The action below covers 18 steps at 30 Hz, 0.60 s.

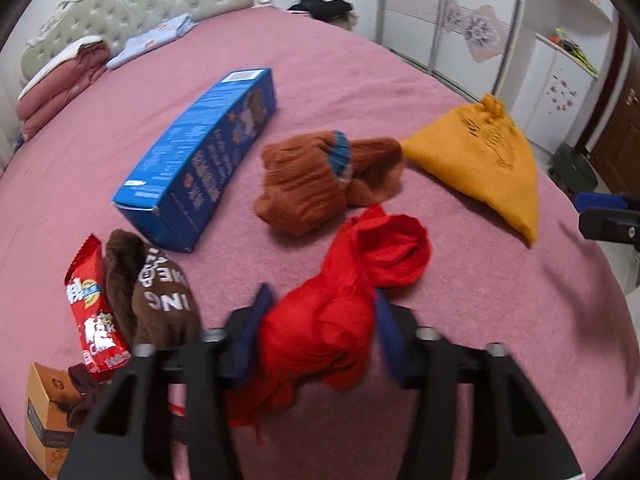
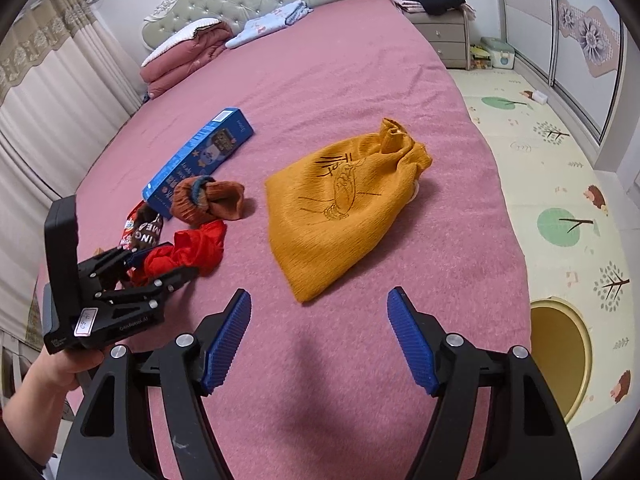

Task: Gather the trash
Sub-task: 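Grasp the red scarf with left tool while right tool grasps the mustard bag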

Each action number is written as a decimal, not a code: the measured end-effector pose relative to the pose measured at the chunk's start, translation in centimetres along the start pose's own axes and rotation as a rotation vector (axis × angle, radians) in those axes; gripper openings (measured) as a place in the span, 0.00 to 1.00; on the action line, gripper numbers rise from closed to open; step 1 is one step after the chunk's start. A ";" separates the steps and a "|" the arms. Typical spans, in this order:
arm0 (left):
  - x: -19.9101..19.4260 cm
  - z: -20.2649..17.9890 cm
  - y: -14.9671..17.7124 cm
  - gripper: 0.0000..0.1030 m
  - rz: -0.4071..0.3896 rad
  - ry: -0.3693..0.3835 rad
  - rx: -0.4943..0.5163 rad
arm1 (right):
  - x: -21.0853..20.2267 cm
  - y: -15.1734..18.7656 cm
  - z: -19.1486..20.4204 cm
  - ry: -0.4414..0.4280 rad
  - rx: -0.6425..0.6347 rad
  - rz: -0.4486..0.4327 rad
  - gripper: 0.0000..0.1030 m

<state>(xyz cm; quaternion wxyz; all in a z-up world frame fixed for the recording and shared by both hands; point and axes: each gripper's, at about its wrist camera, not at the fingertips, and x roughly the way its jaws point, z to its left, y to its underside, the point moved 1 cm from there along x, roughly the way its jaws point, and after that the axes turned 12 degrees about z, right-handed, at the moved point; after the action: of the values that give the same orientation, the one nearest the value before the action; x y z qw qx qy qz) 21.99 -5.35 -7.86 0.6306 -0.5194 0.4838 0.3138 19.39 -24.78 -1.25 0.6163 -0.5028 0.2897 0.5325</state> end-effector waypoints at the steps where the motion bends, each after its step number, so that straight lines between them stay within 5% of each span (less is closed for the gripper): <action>1: -0.1 0.2 0.0 0.41 -0.002 0.014 -0.017 | 0.2 -0.3 -0.2 -0.001 0.004 0.003 0.67; 13: -3.3 -0.2 -0.2 0.40 -0.077 0.227 -0.147 | 3.9 -3.9 -2.4 0.011 0.094 0.040 0.66; 18: -3.1 -1.4 -0.7 0.40 -0.060 0.216 -0.138 | 4.2 -4.6 -1.6 0.019 0.065 0.041 0.41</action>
<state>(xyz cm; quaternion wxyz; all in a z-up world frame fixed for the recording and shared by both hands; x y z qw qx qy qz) 21.20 -6.54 -4.73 0.5466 -0.6064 0.5107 0.2696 25.10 -24.41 -4.07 0.6185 -0.4814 0.3228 0.5306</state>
